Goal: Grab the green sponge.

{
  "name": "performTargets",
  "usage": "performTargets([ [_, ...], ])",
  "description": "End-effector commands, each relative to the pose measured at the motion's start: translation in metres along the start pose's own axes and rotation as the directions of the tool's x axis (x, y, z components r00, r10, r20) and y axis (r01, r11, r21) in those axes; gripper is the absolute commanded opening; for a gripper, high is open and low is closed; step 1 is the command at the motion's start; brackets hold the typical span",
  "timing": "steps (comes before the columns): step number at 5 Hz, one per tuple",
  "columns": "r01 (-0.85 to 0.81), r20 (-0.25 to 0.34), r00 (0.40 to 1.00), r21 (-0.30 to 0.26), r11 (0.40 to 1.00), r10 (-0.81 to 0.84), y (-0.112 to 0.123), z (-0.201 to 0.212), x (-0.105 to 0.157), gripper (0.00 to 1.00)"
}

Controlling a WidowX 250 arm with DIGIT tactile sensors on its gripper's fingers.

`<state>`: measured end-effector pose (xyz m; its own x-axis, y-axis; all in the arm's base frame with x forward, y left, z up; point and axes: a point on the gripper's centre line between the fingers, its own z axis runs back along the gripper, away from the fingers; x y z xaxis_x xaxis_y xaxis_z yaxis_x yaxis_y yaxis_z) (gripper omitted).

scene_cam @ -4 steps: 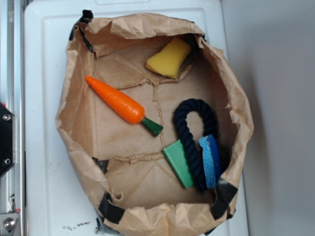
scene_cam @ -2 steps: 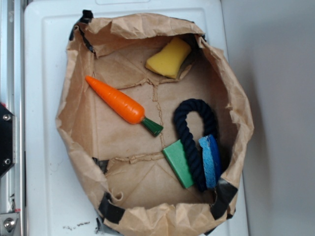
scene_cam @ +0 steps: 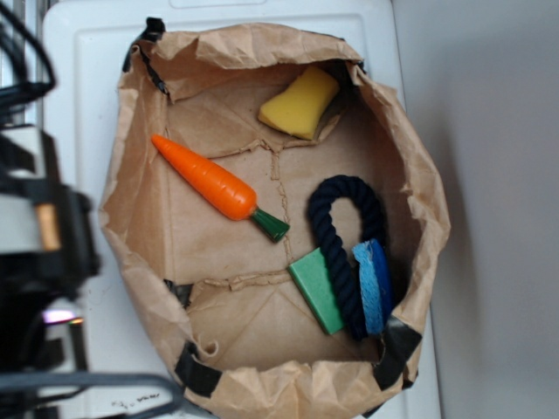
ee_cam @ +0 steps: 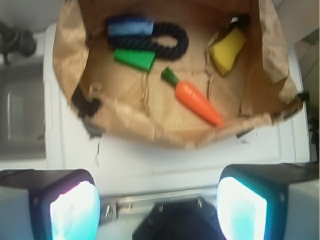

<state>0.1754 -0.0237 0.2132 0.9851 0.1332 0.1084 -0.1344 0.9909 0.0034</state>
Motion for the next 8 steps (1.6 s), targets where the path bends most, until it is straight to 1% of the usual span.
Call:
performTargets([
  [1, -0.219, 0.066, 0.974, 0.008, 0.976, 0.218, 0.02, -0.024, 0.052, 1.0],
  [2, -0.314, 0.012, 0.949, 0.033, 0.949, 0.314, 0.042, -0.056, 0.092, 1.0],
  [7, -0.314, 0.012, 0.949, 0.033, 0.949, 0.314, 0.042, -0.056, 0.092, 1.0],
  [8, -0.393, 0.041, 0.919, -0.001, 0.92, 0.392, 0.049, -0.087, 0.093, 1.0],
])
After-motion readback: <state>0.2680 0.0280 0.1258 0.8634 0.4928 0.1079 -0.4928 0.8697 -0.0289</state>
